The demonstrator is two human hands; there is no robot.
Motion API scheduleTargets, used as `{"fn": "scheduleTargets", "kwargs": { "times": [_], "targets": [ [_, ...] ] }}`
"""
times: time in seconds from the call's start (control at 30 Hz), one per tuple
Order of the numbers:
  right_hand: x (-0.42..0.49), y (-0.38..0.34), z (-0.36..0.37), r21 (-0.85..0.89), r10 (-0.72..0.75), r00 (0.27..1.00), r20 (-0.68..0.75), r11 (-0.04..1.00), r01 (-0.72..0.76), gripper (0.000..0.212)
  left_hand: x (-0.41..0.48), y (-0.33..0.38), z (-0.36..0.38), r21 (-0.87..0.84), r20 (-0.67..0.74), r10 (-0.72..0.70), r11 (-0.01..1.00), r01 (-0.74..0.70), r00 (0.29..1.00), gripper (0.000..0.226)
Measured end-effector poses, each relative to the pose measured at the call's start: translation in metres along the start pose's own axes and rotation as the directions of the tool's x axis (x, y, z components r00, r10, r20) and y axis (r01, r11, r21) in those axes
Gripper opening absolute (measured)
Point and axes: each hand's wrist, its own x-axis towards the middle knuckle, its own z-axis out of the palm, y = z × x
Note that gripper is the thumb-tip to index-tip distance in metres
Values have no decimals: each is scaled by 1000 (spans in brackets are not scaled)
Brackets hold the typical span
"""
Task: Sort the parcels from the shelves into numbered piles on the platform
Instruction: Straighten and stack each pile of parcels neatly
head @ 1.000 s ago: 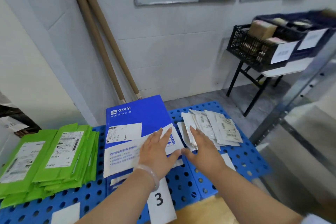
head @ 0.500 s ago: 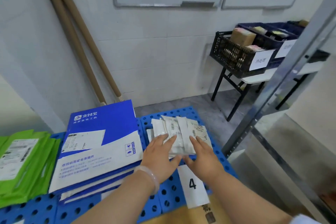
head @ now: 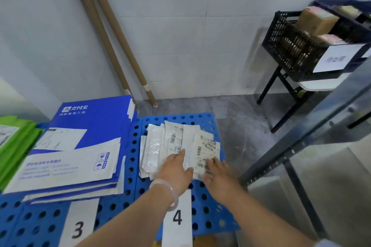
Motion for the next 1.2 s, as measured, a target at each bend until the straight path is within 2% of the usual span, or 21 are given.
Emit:
{"fn": "scheduleTargets", "kwargs": {
  "times": [0.2, 0.3, 0.5, 0.6, 0.7, 0.83, 1.1, 1.2],
  "targets": [
    [-1, -2, 6, 43, -69, 997, -24, 997, 70, 64, 28, 0, 15, -202, -107, -141, 972, 117, 984, 62],
    [-4, -5, 7, 67, -99, 995, -26, 993, 101, 64, 24, 15, 10, -272, -105, -182, 951, 148, 978, 67],
    [1, -9, 2, 297, -86, 996, -36, 950, 93, 61, 25, 6, 10, -214, -150, -217, 960, 182, 965, 72],
    [13, -16, -4, 413, -21, 999, -26, 910, 30, 61, 19, 4, 5, 8, -208, -137, 990, 142, 968, 71],
    [20, -24, -11, 451, -26, 1000, -12, 892, 29, 57, 13, 0, 1, 201, -333, -102, 963, 177, 937, 75],
    [25, -29, -11, 488, 10, 997, -75, 873, 28, 53, 12, -11, -2, 168, -322, -174, 957, 237, 931, 84],
    [27, -42, -3, 519, 49, 988, -150, 854, 36, 54, 17, -19, -13, 94, -250, -212, 966, 241, 945, 86],
    [26, -45, -1, 563, 81, 983, -167, 826, 27, 52, 15, -16, -17, 95, -243, -149, 980, 176, 959, 86]
  ]
}}
